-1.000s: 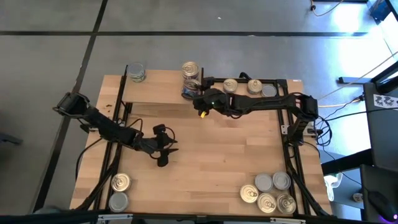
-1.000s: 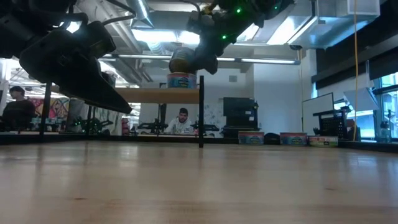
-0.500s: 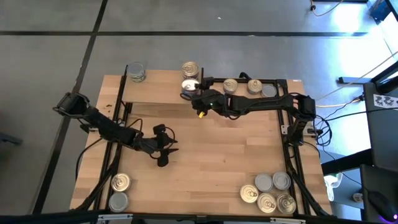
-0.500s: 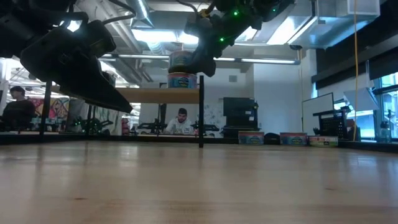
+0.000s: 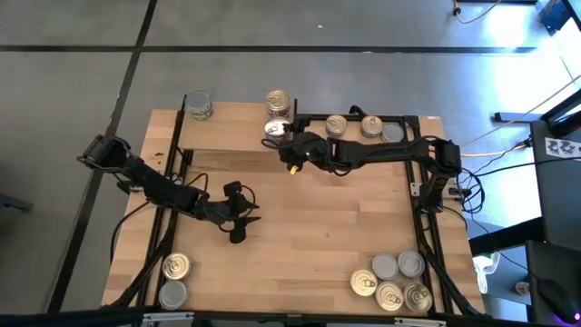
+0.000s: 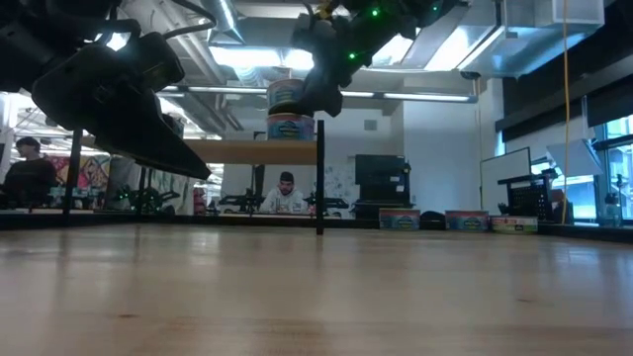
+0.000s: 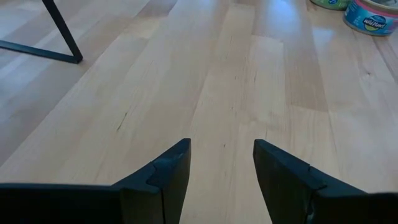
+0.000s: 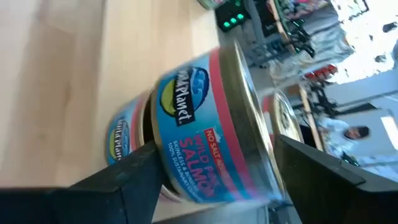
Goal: Stack canned seafood by type on shelf
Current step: Stack the blue tuna can on top of the blue tuna can on the shelf
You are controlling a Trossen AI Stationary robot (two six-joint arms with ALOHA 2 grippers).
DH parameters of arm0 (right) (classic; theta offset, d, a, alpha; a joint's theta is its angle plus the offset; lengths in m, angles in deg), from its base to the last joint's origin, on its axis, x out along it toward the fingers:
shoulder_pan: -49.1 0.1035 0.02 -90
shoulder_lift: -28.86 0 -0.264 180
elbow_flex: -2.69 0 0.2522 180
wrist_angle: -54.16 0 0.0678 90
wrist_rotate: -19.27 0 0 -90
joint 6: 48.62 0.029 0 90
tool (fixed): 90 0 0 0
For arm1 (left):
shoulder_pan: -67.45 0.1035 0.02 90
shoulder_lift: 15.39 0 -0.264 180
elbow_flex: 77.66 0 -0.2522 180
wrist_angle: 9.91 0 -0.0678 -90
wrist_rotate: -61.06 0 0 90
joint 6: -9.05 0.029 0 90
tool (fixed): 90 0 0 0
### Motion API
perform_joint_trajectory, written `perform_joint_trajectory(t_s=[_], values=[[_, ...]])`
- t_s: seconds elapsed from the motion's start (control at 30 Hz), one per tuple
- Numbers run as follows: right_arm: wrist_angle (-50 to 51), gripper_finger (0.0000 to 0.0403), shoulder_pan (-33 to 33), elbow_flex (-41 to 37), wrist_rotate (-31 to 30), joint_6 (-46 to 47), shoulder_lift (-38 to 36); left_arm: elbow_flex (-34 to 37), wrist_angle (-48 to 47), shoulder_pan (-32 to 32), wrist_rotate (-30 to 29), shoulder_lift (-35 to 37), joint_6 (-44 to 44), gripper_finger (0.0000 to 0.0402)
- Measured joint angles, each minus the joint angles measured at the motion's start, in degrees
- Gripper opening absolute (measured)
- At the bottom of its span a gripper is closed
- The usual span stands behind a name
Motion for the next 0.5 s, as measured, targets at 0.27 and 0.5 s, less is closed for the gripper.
perform_joint_trajectory(t_s=[0.27, 0.5], values=[[2.07, 0.0294, -0.02, 0.41, -0.80, 1.81, 0.00, 0.02, 0.01, 0.00, -0.01, 0.00, 0.02, 0.0172], [2.25, 0.0294, -0.50, 0.41, -1.80, 5.84, 0.00, 0.02, 0.02, 0.01, 0.01, 0.00, -0.02, 0.0172]])
